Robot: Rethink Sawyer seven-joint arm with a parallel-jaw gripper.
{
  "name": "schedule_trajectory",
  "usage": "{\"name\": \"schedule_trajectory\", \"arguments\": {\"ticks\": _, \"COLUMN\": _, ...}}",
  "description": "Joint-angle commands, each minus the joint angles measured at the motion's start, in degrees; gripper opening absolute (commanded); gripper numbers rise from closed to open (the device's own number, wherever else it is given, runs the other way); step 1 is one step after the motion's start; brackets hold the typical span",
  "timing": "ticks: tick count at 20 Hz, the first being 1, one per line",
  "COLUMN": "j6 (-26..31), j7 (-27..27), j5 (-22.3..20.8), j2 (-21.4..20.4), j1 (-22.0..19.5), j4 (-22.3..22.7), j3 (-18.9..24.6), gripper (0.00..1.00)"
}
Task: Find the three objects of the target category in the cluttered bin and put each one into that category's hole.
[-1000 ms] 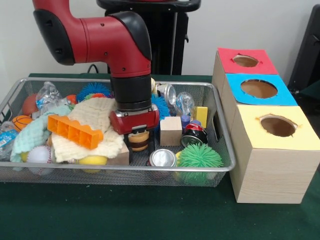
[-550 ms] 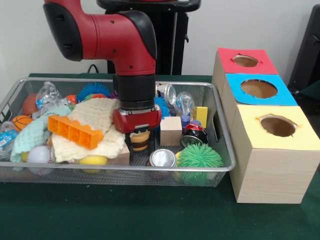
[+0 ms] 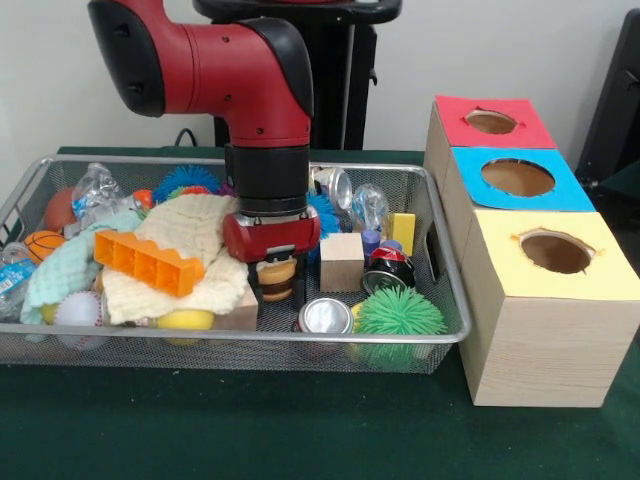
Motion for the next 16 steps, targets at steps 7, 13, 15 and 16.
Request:
{"name": "schedule_trajectory", "arguments": {"ticks": 7, "j6": 23.4, "j7": 0.0, "j5": 15.1, "j2": -3.4, "j1": 0.9, "j4": 0.5, "j3": 5.5, "gripper": 1.0}}
{"name": "schedule_trajectory", "arguments": {"ticks": 13, "j6": 23.2, "j7": 3.8, "j5": 19.7, "j2": -0.4, "j1": 5.9, "j4": -6.0, "j3": 5.5, "gripper": 1.0}}
{"name": "schedule_trajectory", "arguments": {"ticks": 15, "j6": 24.1, "j7": 3.9, "j5": 20.7, "j2": 0.1, "j1": 7.4, "j4": -8.0, "j3": 5.1, "gripper": 1.0}}
{"name": "schedule_trajectory", "arguments": {"ticks": 16, "j6": 24.9, "j7": 3.7, "j5": 21.1, "j2": 0.4, "j1": 7.9, "j4": -8.8, "j3": 5.0, "gripper": 1.0}}
